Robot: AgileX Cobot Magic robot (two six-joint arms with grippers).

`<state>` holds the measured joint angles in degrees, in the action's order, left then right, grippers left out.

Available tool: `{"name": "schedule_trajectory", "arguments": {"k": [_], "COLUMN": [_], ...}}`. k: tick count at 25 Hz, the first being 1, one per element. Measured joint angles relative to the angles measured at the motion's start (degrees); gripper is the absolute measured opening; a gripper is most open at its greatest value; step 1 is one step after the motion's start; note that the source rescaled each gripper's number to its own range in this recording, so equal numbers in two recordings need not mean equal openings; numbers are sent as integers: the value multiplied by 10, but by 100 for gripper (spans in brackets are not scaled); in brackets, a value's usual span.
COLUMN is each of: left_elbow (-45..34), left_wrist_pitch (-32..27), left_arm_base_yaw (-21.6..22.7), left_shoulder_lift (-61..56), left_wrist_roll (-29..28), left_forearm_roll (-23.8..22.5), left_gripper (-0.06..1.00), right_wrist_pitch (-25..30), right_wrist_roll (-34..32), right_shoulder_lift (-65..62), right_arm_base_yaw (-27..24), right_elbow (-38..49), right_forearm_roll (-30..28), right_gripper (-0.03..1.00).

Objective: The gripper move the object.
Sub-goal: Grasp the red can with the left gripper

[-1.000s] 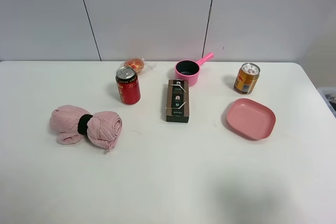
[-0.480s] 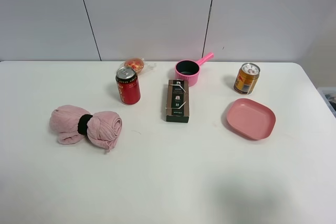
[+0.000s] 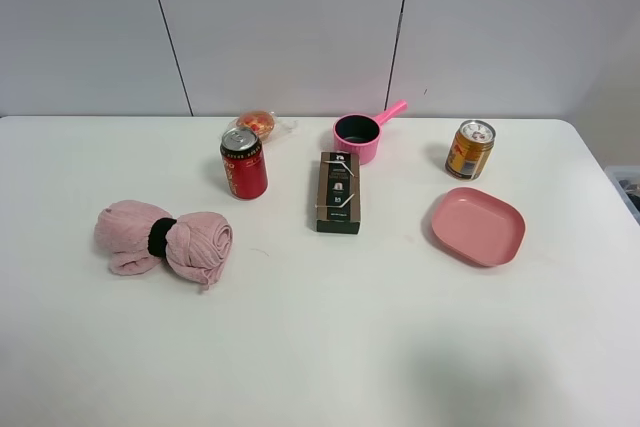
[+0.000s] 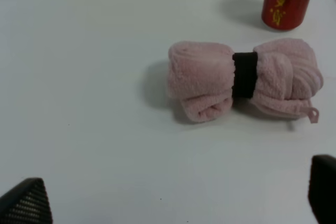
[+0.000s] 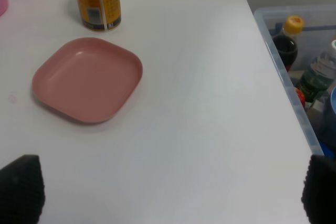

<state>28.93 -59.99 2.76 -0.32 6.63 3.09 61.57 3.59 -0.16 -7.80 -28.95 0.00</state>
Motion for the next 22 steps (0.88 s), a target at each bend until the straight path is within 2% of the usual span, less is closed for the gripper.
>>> {"name": "schedule_trajectory", "arguments": {"k": [5,9,11,17,22], "left_elbow": [0,9,26,99,206], "left_wrist_pitch": [0,5,25,127,155], "left_arm_base_yaw": [0,0,0,0,0], "left_shoulder_lift": [17,108,169,344,505], "left_wrist_roll": [0,0,6,48,52], "left_forearm_roll": [0,12,25,53,54], "left_gripper": [100,100,100,100,100], "right_wrist_pitch": [0,0,0,0,0], "right_wrist_roll": [0,0,0,0,0], "right_shoulder_lift": [0,0,0,0,0], "right_arm_base_yaw": [0,0,0,0,0], "right_elbow": [0,0,0,0,0], "right_forearm_roll": [0,0,0,0,0], "right_gripper": [100,100,100,100,100]}}
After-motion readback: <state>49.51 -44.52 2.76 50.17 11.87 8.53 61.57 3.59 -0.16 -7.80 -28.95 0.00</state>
